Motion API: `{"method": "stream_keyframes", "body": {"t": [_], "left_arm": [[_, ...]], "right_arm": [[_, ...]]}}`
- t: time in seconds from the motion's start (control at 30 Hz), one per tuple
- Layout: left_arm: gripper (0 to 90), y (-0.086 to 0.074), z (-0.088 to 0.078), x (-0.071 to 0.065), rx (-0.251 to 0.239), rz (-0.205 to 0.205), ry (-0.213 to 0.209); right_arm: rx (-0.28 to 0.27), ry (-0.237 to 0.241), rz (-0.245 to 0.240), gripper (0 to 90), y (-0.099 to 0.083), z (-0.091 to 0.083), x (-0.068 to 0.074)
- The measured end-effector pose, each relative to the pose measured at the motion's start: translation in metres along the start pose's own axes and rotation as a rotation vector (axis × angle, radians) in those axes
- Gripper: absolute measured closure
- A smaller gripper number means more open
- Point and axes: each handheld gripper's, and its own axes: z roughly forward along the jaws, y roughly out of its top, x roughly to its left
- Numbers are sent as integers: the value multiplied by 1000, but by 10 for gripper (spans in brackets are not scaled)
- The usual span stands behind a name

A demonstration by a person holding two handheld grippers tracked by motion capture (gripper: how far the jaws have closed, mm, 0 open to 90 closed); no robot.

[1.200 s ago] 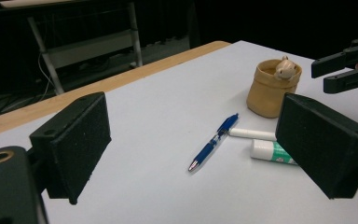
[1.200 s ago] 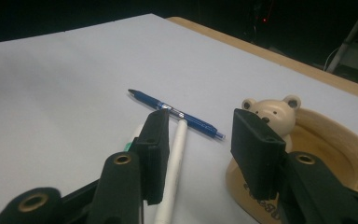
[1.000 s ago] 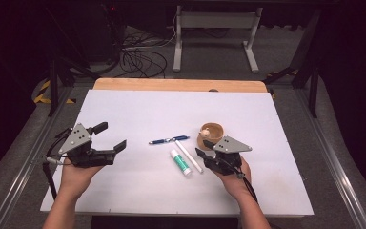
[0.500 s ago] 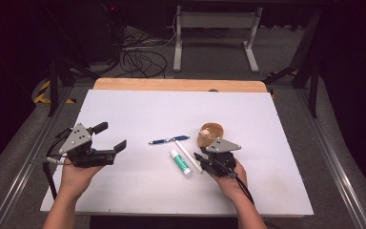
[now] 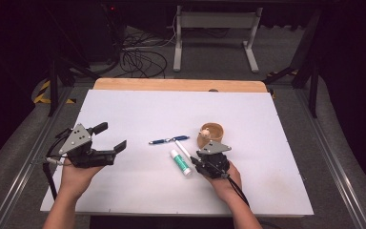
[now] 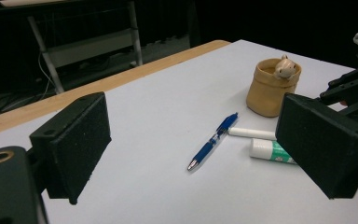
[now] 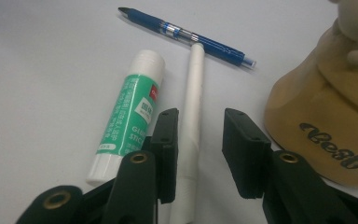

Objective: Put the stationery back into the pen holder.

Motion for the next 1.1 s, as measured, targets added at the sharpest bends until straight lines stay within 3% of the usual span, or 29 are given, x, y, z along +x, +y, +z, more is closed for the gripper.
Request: {"method": "stream_keyframes", "body": {"t": [0.57, 1.1], "left_arm": [[107, -1, -3, 1, 1, -5, 5], [107, -2, -3, 1, 4, -6, 6]], "right_arm": [[54, -20, 49, 677, -2, 16, 7], [85, -27, 59, 696, -3, 19, 7]]}}
